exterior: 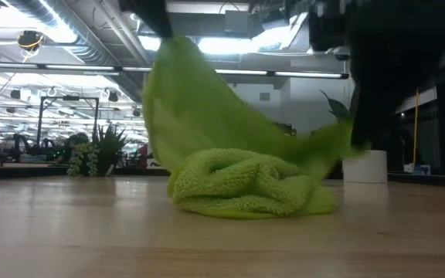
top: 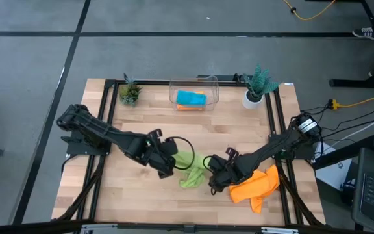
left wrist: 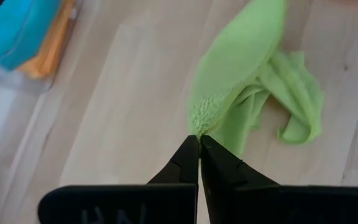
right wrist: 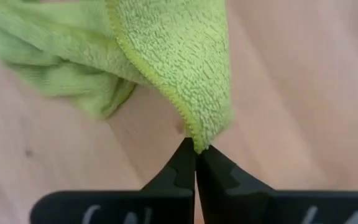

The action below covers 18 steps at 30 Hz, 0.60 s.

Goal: Fold microfiber towels
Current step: Fold the green towel

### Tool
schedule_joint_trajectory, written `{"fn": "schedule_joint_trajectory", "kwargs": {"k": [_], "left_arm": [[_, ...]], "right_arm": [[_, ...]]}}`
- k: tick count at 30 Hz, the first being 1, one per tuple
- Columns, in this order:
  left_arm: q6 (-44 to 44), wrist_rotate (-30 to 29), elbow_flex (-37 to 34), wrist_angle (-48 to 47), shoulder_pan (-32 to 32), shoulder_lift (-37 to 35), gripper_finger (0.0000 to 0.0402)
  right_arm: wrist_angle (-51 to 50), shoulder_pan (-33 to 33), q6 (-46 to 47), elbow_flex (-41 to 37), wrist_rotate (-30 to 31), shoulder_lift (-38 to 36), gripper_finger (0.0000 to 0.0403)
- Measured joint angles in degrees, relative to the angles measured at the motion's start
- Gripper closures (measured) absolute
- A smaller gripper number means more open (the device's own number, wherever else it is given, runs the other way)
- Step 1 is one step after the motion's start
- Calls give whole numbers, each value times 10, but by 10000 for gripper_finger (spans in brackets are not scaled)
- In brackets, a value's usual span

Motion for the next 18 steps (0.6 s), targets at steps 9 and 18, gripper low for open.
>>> {"fn": "schedule_joint_trajectory", "kwargs": {"k": [9,18], "left_arm": [[-81,1,0,-90,-33,-122,401],[-185,1,45,-8,-128,-214,401]], "right_arm": [[-331,-1,-62,291,125,-8,401],[-368,1,-116,521,138,-9,402]]}}
